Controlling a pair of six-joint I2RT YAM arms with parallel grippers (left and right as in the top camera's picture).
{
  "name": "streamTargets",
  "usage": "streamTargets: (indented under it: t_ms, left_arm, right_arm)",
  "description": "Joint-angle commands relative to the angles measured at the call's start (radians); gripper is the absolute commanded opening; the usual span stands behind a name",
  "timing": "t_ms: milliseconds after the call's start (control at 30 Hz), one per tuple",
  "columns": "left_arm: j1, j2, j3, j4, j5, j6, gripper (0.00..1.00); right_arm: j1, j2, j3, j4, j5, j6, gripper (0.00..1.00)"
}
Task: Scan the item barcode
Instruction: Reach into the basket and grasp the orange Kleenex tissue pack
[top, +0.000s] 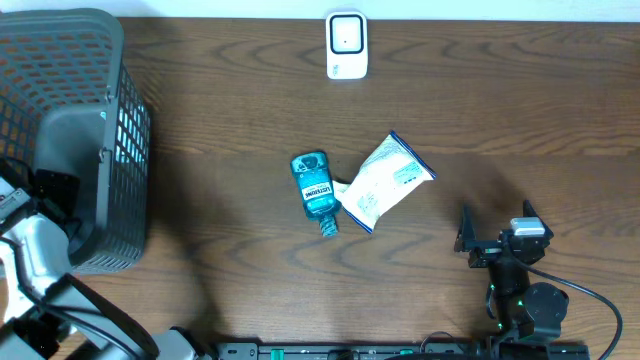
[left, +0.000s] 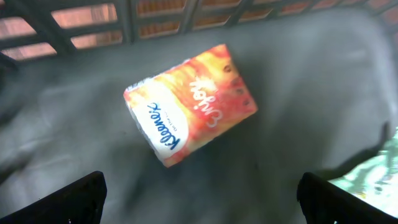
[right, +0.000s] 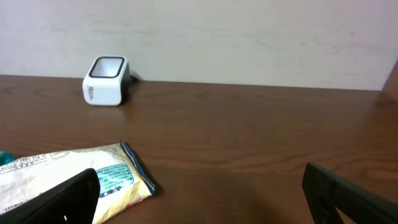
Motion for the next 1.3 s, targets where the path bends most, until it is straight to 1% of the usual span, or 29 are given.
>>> streamTargets:
  t_ms: [0,267,567,633,667,700,733,767,800,833,867,933,967,1000,1133,1267]
  left_arm:
    - [0.005,0.020,0.015,0.001,-0.038,-0.007,0.98]
    - [0.005,0.085,0.013,0.052,-0.058,0.001,0.98]
    - [0.005,0.146,0.013,0.114,-0.058,0.079,0.98]
    - [0.005,0.158,0.013,0.127,-0.058,0.103,0.90]
    - [0.005,0.165,0.013,0.131,-0.058,0.114,0.84]
    - [0.005,0.171,0.013,0.134,-0.058,0.120,0.75]
    - [0.005,0.177,0.013,0.136,-0.058,0.122,0.71]
    - [0.005,0.184,0.013,0.137,-0.058,0.125,0.65]
    - [0.005,0.191,0.013,0.137,-0.058,0.125,0.63]
    - [0.005,0.199,0.013,0.140,-0.058,0.125,0.57]
    - [0.005,0.204,0.013,0.141,-0.058,0.125,0.49]
    - [0.005,0.216,0.013,0.140,-0.058,0.125,0.26]
    - [0.005,0.221,0.013,0.140,-0.058,0.133,0.19]
    - [0.005,0.222,0.013,0.140,-0.058,0.141,0.07]
    - [0.005,0.218,0.013,0.140,-0.056,0.215,0.07]
    - [0.005,0.196,0.013,0.131,-0.050,0.245,0.07]
  right_arm:
    - [0.004,0.000,-0.002,-0.003,0.005,0.007,0.99]
    - [0.004,0.000,-0.002,-0.003,0.005,0.007,0.99]
    - [0.004,0.000,-0.002,-0.003,0.005,0.007,0.99]
    - [0.004,0.000,-0.002,-0.003,0.005,0.006,0.99]
    - [0.004,0.000,-0.002,-0.003,0.005,0.007,0.99]
    - [0.004,0.000,-0.002,-0.003,0.005,0.007,0.99]
    - [0.004,0.000,-0.002,-0.003,0.005,0.007,0.99]
    - [0.004,0.000,-0.002,-0.003,0.005,0.007,0.99]
    - [0.004,0.000,-0.002,-0.003,0.005,0.007,0.99]
    - [0.004,0.000,-0.002,-0.003,0.005,0.007,0.99]
    - [0.004,0.000,-0.002,-0.003,0.005,0.007,0.99]
    - [0.004,0.000,-0.002,-0.003,0.005,0.007,0.99]
    - [0.004,0.000,-0.002,-0.003,0.005,0.007,0.99]
    - [0.004,0.000,-0.002,-0.003,0.005,0.007,0.99]
    - [0.004,0.000,-0.002,-0.003,0.005,0.007,0.99]
    - [0.004,0.000,-0.002,-0.003,0.005,0.007,0.99]
